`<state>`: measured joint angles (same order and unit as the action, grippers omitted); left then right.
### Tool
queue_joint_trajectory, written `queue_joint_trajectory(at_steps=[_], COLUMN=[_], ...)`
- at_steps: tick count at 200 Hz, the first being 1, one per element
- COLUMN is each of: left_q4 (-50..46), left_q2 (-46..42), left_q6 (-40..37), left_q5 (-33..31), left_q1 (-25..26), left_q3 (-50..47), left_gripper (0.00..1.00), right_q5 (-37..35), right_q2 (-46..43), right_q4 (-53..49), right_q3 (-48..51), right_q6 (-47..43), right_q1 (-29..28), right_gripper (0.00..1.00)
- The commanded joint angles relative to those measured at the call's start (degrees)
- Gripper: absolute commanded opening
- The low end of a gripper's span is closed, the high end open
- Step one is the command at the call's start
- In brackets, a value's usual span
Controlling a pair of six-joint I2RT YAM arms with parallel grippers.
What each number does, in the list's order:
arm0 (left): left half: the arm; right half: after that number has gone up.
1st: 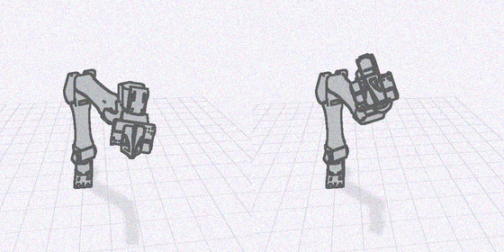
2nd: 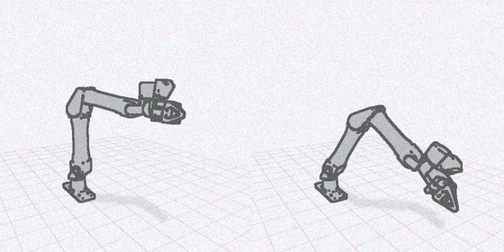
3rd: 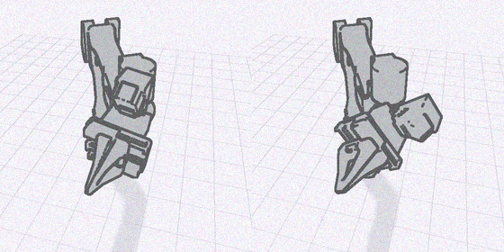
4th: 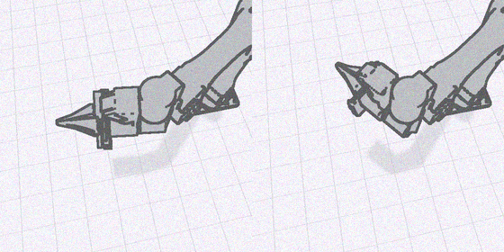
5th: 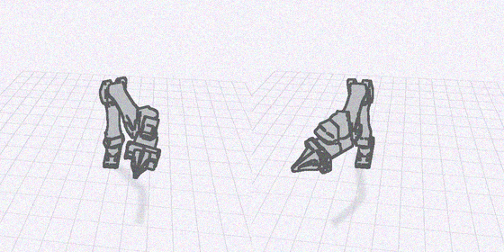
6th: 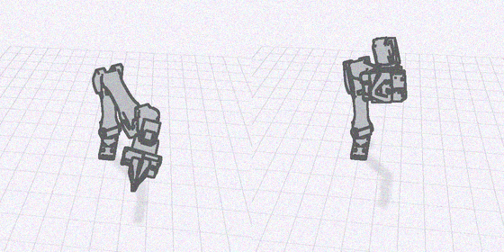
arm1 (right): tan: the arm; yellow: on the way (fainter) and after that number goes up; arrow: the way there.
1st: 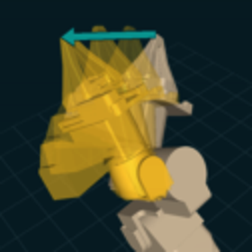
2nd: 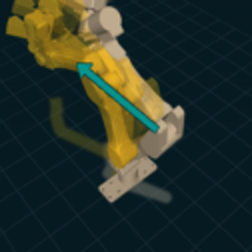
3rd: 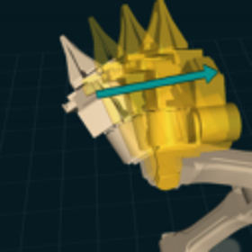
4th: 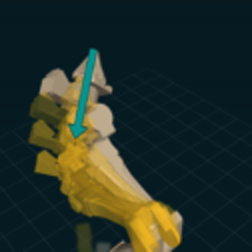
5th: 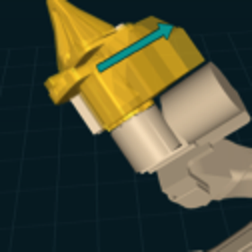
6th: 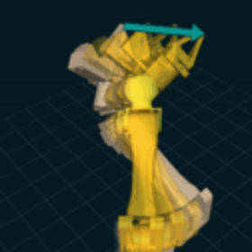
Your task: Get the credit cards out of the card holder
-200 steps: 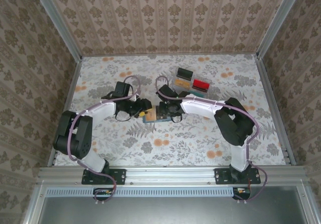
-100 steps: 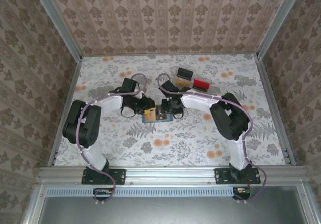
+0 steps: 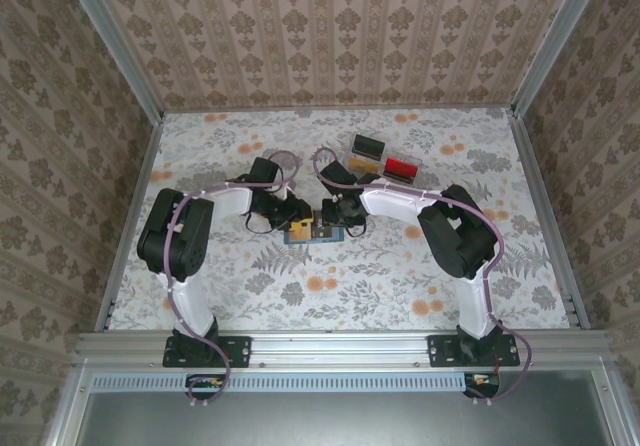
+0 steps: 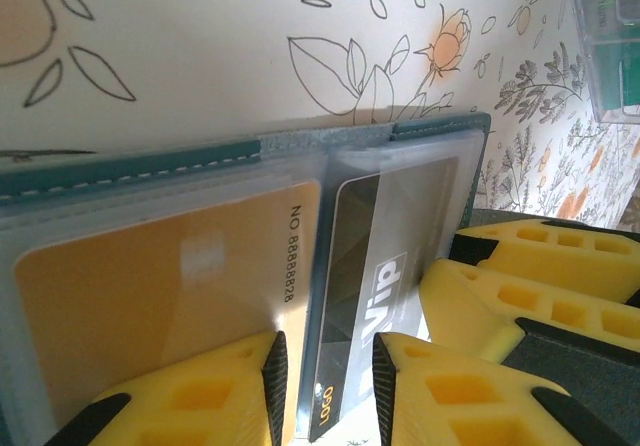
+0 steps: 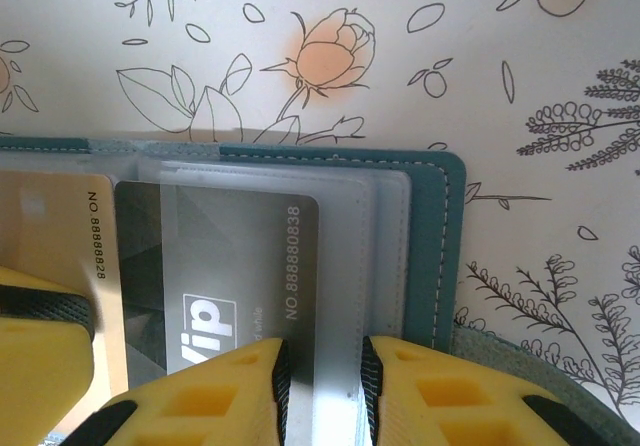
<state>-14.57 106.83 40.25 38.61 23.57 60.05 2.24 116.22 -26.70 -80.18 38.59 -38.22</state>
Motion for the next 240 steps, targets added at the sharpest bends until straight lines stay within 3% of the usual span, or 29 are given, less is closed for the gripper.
queue_joint_trajectory(at_steps=[1, 116, 240], left_q4=[-0.8, -2.0, 5.7], left_q2=[0.4, 3.1, 3.0], left_q6=[-1.2, -1.8, 0.0], left_q5=[0.1, -0.1, 6.6], left_q1=[0.3, 1.0, 0.1], left_q3=[1.7, 1.7, -0.1], left_gripper=[0.31, 0.31, 0.23], right_q5=[0.9, 2.2, 3.9], right_q2=[2.2, 6.0, 6.7], right_q4=[-3.8, -5.8, -4.3], right_q3=[0.9, -0.6, 0.8], right_q6=[-1.1, -2.6, -2.8], right_q1=[0.3, -0.1, -0.2], right_gripper=[0.31, 0.35, 0.32])
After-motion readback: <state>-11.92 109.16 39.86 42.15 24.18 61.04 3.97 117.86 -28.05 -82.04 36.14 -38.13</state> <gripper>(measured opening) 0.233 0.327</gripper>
